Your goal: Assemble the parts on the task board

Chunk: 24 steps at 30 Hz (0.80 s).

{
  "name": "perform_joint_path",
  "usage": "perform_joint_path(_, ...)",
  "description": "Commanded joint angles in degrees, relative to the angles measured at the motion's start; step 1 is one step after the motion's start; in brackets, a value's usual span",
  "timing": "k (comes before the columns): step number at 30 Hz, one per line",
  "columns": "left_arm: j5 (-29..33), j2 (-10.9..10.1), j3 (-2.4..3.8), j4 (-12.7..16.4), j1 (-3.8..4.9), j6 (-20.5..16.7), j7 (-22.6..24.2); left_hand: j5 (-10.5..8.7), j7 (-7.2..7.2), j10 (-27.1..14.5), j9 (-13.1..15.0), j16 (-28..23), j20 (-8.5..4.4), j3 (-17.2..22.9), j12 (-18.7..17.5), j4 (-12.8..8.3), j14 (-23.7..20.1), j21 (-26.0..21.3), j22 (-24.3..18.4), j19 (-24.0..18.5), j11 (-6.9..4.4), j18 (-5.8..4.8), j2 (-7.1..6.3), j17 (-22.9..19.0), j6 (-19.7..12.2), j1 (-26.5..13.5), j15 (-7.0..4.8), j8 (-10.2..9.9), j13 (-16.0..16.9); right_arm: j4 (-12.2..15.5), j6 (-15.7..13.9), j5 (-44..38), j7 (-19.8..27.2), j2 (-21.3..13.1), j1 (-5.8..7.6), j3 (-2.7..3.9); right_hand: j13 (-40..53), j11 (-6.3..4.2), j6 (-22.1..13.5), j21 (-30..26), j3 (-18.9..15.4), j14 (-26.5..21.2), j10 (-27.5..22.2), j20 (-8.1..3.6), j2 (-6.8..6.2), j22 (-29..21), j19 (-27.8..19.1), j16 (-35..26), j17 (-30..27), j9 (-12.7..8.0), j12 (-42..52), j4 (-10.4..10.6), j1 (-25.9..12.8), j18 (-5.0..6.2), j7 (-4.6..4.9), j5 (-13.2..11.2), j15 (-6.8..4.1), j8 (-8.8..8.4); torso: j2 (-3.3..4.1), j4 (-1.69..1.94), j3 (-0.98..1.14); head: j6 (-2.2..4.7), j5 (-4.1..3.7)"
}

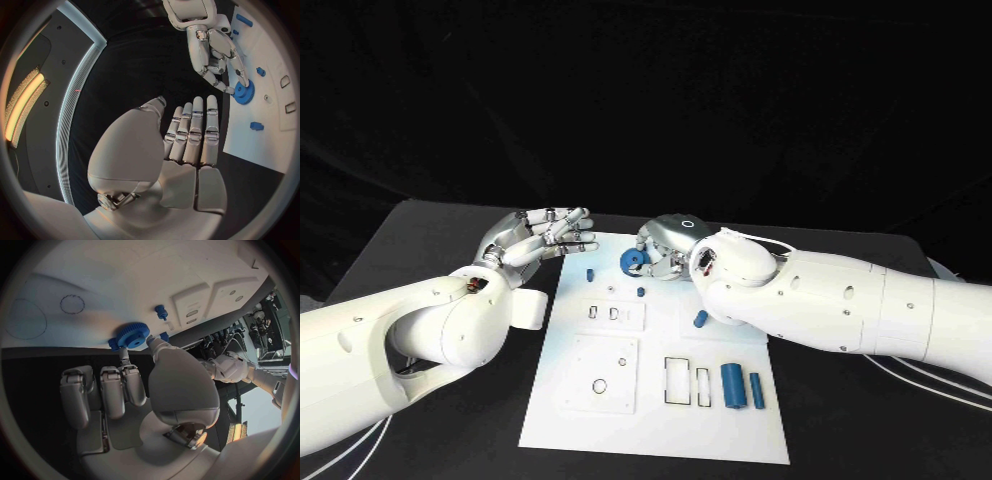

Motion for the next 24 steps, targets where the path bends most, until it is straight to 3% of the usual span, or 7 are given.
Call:
perform_joint_path(1, 0.0, 0.0, 0.04, 0.1, 0.15, 0.8, 0.3, -0.27, 0.41, 0.2, -0.1, -0.2, -0.03, 0.2, -0.2, 0.0, 0.1, -0.2, -0.1, 0.4, 0.41, 0.38, 0.07, 0.1, -0.1, 0.1, 0.36, -0.4, 0.0, -0.2, 1.9, 0.4, -0.1, -0.2, -0.27, -0.24, 8.7, -0.31, 0.3, 0.3, -0.3, 5.9, 0.5, 0.21, 0.36, 15.1, 6.0, 0.2, 14.2, 0.0, 0.2, 0.0, -0.1, -0.82, -0.11, 0.3, 0.03, -0.08, 0.02, -0.02, 0.03, -0.05, -0.02)
perform_joint_path(16, 0.0, -0.3, 0.04, 0.2, 0.15, 0.7, 0.4, -0.27, 0.41, 0.2, -0.1, -0.2, -0.03, 0.2, -0.2, 0.0, 0.1, -0.2, -0.1, 0.4, 0.41, 0.38, 0.07, 0.1, -0.1, 0.1, 0.36, -0.4, 0.0, 1.3, 0.8, -0.1, -0.5, -2.1, -0.30, -0.28, 8.8, -0.31, 0.2, 0.3, -0.3, 5.9, 0.7, 0.19, 0.34, 15.1, 6.0, 0.2, 14.2, -0.1, 0.3, 0.0, -0.1, -0.82, -0.10, 0.3, 0.02, -0.17, 0.01, -0.11, 0.11, -0.16, -0.06)
perform_joint_path(24, 0.0, -0.5, 0.03, 0.2, 0.15, 0.6, 0.4, -0.27, 0.41, 0.2, -0.1, -0.2, -0.03, 0.2, -0.2, 0.0, 0.1, -0.2, -0.1, 0.4, 0.41, 0.38, 0.07, 0.1, -0.1, 0.1, 0.36, -0.4, 0.0, 3.6, -2.8, -0.7, -0.4, -4.7, -0.31, -0.23, 8.9, -0.33, 0.3, 0.3, -0.3, 5.9, 0.7, 0.18, 0.29, 15.1, 6.0, 0.2, 14.2, -0.1, 0.4, 0.0, -0.2, -0.82, -0.12, 0.3, 0.01, -0.16, 0.00, -0.01, 0.09, -0.05, -0.25)
